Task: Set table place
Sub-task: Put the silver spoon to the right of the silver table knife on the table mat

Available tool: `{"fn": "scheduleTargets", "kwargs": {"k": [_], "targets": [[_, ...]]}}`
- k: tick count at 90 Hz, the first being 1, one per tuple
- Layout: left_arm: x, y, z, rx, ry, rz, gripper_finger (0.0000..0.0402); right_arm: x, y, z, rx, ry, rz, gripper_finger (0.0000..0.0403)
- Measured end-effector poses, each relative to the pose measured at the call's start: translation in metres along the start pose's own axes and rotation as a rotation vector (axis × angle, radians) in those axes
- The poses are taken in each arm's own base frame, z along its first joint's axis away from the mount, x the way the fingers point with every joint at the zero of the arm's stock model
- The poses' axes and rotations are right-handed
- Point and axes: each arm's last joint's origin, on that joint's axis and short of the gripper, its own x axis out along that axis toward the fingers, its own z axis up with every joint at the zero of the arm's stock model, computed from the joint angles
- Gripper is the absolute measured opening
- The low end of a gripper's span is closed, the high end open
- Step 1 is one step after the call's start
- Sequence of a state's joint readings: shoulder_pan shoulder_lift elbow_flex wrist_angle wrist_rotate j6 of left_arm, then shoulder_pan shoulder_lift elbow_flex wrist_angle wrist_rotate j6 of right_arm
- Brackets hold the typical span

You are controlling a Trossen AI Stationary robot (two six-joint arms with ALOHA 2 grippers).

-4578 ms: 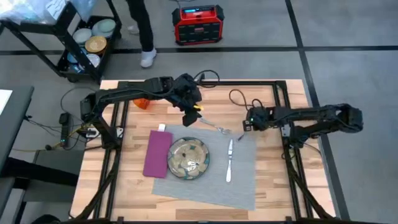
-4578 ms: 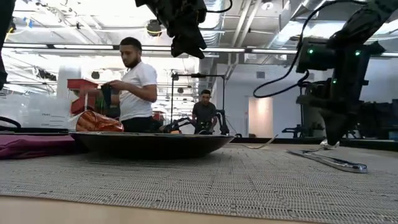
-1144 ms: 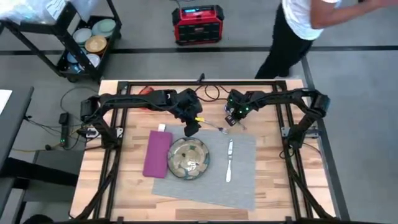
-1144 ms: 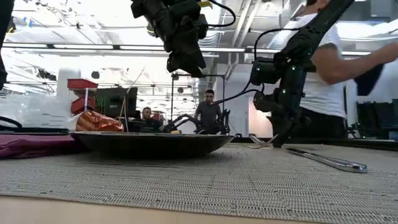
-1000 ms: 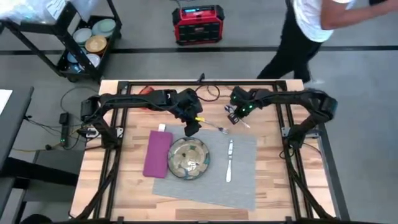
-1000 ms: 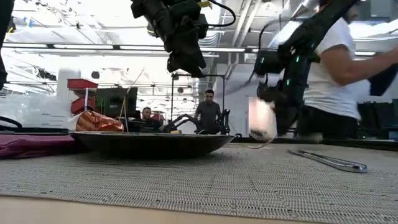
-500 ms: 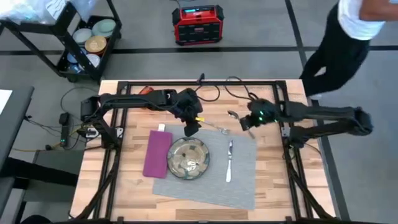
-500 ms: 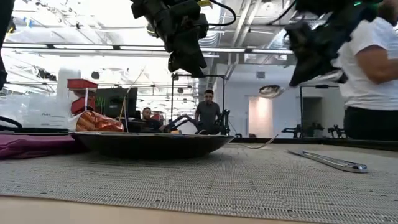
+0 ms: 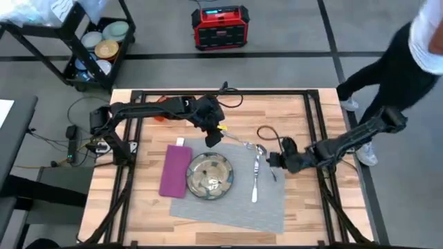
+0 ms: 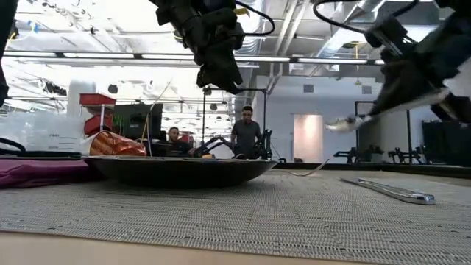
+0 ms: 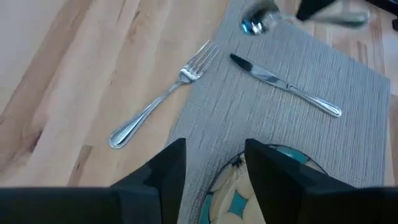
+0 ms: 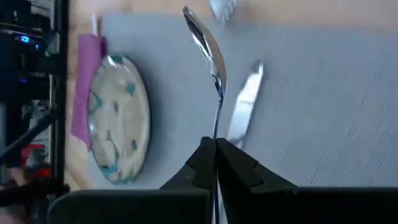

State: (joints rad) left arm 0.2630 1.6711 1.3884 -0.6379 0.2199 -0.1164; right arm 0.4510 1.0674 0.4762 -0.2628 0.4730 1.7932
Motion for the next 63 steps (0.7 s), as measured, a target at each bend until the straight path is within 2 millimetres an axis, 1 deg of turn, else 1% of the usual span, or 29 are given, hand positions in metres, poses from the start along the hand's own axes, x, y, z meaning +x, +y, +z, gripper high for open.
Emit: {"fn": "scheduleTargets", "kwargs": {"k": [12, 25, 33, 51, 63], "targets": [[0.000, 0.000, 0.000, 0.000, 0.000, -0.001, 0.0149, 0.007, -0.005, -0.022, 0.040, 0.037, -0.008, 0.0000], [0.000, 0.000, 0.000, 0.000, 0.000, -0.001, 0.0149, 0.014, -0.012, -0.036, 0.071, 0.047, -0.040, 0.0000], [0.000, 0.000, 0.000, 0.000, 0.001, -0.001, 0.0149, 0.017, -0.016, -0.041, 0.076, 0.049, -0.060, 0.0000], [0.000, 0.000, 0.000, 0.000, 0.000, -0.001, 0.0149, 0.023, -0.017, -0.045, 0.078, 0.048, -0.057, 0.0000], [0.000, 0.000, -0.001, -0.001, 0.006, -0.002, 0.0149, 0.026, -0.021, -0.052, 0.052, 0.093, -0.084, 0.0012]]}}
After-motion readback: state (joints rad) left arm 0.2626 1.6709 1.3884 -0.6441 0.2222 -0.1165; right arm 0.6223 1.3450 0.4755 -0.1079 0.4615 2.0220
